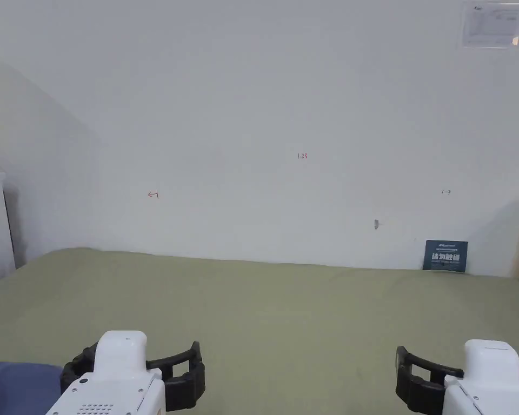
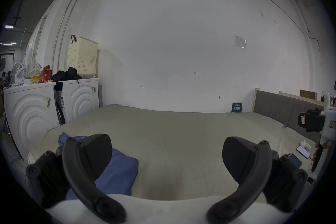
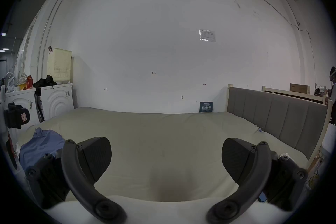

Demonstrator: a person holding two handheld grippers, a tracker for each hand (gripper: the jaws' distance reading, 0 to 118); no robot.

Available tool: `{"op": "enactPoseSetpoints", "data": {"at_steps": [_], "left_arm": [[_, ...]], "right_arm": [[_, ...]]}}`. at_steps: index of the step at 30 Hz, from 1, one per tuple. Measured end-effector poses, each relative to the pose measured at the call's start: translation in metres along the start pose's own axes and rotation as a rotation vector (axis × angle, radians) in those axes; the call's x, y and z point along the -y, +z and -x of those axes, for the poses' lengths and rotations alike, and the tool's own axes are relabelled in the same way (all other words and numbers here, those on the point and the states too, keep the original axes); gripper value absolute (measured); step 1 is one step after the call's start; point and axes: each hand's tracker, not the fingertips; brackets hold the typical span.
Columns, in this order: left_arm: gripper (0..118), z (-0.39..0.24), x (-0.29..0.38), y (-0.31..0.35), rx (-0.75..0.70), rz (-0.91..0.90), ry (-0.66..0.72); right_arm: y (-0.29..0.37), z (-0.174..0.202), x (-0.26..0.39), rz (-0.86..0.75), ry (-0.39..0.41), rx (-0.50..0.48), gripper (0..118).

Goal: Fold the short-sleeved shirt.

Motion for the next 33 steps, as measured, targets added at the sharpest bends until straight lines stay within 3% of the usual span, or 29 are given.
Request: {"op": "enactPoseSetpoints", "data": {"at_steps": [33], "left_arm": [[118, -0.0047, -0.0021, 0.0017, 0.022, 0.003, -0.012]], "right_arm": [[0.0001, -0.0014, -0.0038, -0.002, 0.008, 0.002, 118]]}}
